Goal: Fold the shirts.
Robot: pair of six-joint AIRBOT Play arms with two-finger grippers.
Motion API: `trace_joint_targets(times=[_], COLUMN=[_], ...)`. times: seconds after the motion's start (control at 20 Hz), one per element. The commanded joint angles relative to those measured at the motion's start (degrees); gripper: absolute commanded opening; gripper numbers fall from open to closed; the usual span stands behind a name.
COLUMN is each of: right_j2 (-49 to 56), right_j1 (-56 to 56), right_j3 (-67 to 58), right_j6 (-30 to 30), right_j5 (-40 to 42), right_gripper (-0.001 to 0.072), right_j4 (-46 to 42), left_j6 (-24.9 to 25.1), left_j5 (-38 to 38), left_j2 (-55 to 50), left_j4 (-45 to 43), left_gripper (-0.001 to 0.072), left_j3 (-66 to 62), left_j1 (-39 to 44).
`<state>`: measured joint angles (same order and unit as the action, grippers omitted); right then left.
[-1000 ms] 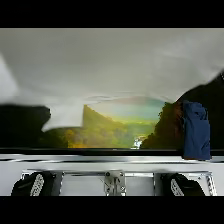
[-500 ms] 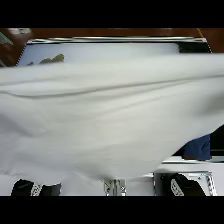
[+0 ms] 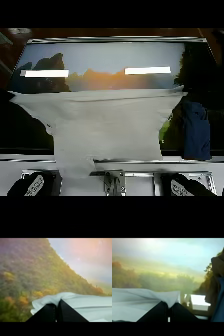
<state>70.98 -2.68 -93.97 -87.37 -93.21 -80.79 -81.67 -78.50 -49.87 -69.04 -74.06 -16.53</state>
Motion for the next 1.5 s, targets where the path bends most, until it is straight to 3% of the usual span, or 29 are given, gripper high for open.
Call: trace_joint_targets(times=[0.0,0.25,0.4,0.55,1.05,1.2,1.45], right_j2=[11.7,22.4,26.1,29.0,33.1,31.8,32.0], right_j1=[1.8,1.9,1.8,1.8,1.7,1.7,1.7], right_j3=[4.8,4.8,4.8,4.8,4.8,4.8,4.8], right_j6=[-3.0,-5.4,-4.8,-4.5,-4.5,-4.5,-4.6], right_j5=[20.5,49.1,58.8,62.4,51.2,41.0,21.4], right_gripper=[0.006,0.006,0.006,0.006,0.006,0.006,0.006], right_j4=[-0.8,0.2,2.3,2.3,-0.4,-0.2,-3.7], left_j6=[0.2,0.1,0.1,-0.1,0.2,0.2,-1.8], left_j5=[12.8,33.7,43.8,49.1,47.6,35.2,11.1], left_j2=[-13.5,-29.9,-35.1,-38.4,-44.8,-44.6,-45.7], left_j4=[0.0,0.0,0.0,0.0,1.5,1.4,-7.3], left_gripper=[0.0038,0.0039,0.0039,0.0039,0.004,0.004,0.004], left_j3=[2.2,-0.4,-0.4,-0.4,-0.4,-2.6,-3.7], left_j1=[4.6,11.4,13.8,15.0,16.0,15.0,14.8])
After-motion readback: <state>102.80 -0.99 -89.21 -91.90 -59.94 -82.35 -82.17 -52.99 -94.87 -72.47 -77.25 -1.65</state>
